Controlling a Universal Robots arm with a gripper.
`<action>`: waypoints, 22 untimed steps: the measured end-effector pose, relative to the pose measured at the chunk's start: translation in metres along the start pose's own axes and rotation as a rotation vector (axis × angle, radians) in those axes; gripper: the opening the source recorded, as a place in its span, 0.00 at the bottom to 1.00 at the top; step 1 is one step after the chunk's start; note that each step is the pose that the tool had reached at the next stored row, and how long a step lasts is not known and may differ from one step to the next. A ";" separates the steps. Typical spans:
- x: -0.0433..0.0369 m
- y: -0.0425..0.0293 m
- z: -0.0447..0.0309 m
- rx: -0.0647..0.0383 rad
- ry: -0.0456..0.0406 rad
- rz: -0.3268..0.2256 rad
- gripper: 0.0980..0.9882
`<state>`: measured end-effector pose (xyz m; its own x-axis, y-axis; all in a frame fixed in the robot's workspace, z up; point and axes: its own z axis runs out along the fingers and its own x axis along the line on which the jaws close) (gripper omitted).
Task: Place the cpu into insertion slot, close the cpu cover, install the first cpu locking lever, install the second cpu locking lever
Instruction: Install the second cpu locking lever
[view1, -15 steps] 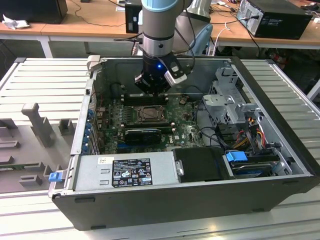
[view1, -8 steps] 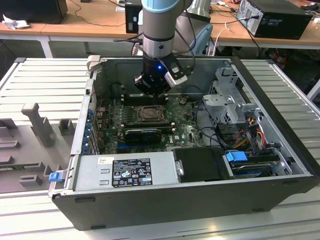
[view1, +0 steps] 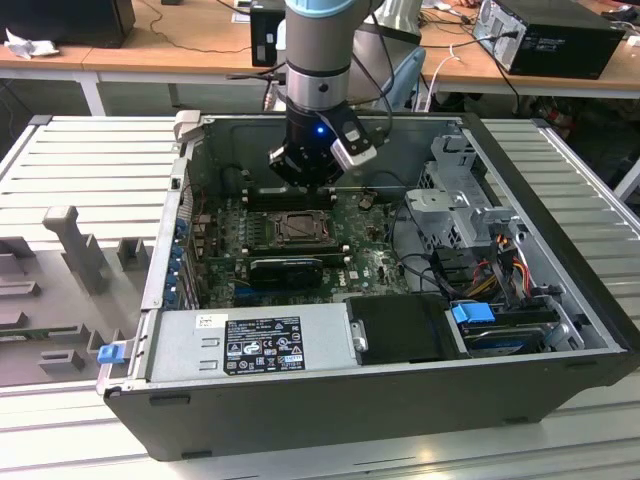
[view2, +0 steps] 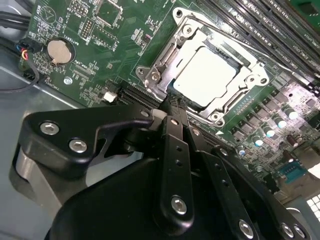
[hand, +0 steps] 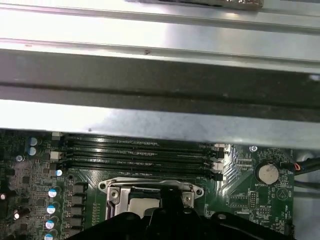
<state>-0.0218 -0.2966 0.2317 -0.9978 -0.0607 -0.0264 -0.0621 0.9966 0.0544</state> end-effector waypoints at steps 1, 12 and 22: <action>0.0002 -0.0024 -0.0002 0.000 0.0000 0.000 0.01; 0.0008 -0.0147 -0.0087 0.001 0.0001 0.000 0.01; 0.0009 -0.0218 -0.0210 0.002 0.0002 0.000 0.01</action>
<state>-0.0219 -0.3195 0.2515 -0.9978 -0.0606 -0.0262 -0.0619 0.9967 0.0524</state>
